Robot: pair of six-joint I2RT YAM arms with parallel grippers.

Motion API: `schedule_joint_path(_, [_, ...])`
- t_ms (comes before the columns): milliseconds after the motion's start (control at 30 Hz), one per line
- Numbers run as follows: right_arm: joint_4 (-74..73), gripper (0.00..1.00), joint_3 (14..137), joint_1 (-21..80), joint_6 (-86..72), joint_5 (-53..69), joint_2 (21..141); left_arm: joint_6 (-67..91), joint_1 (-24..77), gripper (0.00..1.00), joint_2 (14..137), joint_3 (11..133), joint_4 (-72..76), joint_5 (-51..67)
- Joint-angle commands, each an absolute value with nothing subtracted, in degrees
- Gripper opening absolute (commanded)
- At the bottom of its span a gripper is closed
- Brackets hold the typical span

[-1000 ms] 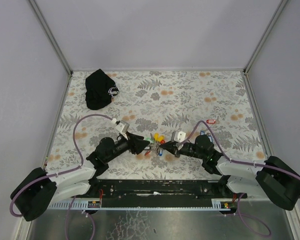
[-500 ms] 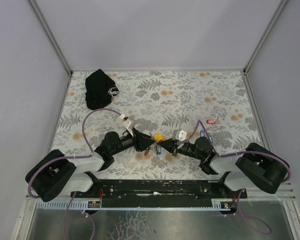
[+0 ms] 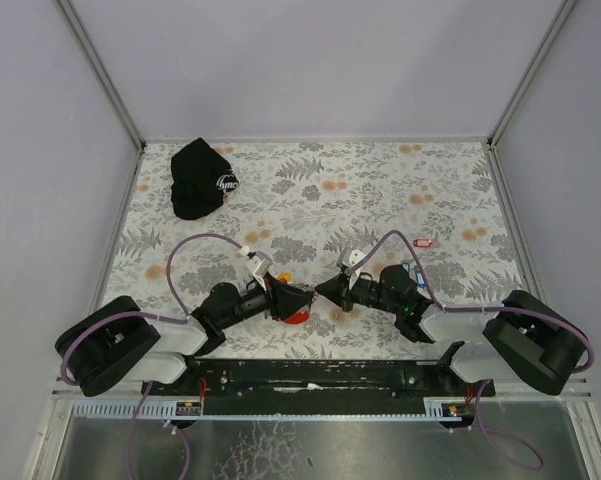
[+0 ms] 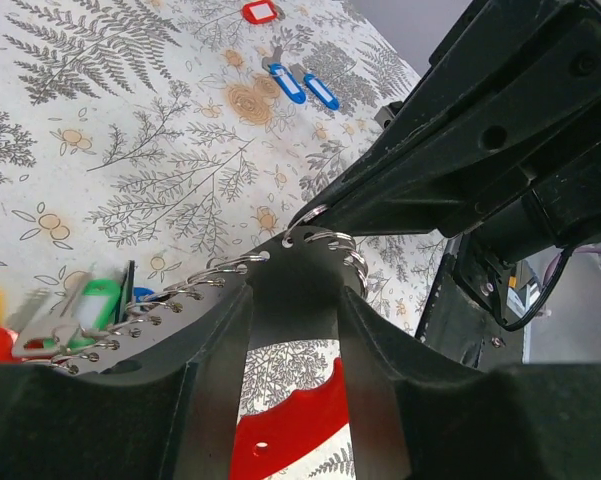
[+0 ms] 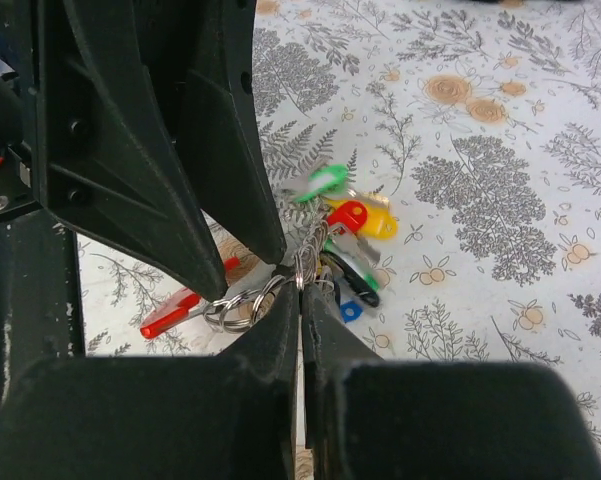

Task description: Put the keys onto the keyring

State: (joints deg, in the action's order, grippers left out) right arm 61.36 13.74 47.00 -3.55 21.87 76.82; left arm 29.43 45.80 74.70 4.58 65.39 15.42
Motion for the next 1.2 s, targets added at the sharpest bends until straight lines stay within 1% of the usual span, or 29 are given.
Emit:
schedule_joint_path(0, [54.78,0.00,17.46,46.84,-4.90,21.69,71.96,29.67,47.20,0.39,75.86,4.59,68.45,15.52])
schedule_joint_path(200, [70.44,0.00,14.01,46.82,-5.52,25.70,77.89,30.91,47.18,0.38,78.33,2.91,76.03,16.17])
schedule_joint_path(300, [76.68,0.00,13.35,46.79,-5.58,27.73,81.48,30.19,45.67,0.38,75.60,2.68,73.93,16.79])
schedule_joint_path(400, [81.54,0.00,12.76,46.82,-5.58,28.06,84.33,28.64,43.45,0.38,70.30,2.80,69.08,17.07])
schedule_joint_path(567, [81.50,0.00,13.65,46.76,-4.69,28.69,85.77,22.11,41.03,0.38,60.65,6.17,53.72,18.65])
schedule_joint_path(633, [81.32,0.00,13.98,46.76,-4.58,28.98,85.81,19.00,40.09,0.38,59.07,8.11,48.84,21.23])
schedule_joint_path(733, [81.21,0.00,14.35,46.75,-4.48,29.89,86.00,15.48,37.88,0.38,60.00,10.91,44.48,28.20])
schedule_joint_path(833, [81.33,0.00,14.58,46.67,-4.63,30.67,86.37,13.89,35.96,0.36,62.54,13.04,43.78,34.19])
schedule_joint_path(1033, [81.44,0.00,15.14,46.60,-5.01,32.47,86.99,16.57,31.62,0.33,68.18,13.92,51.19,45.94])
schedule_joint_path(1167, [81.39,0.00,15.34,46.56,-5.02,33.12,87.26,17.23,31.38,0.30,71.83,15.12,52.64,50.39])
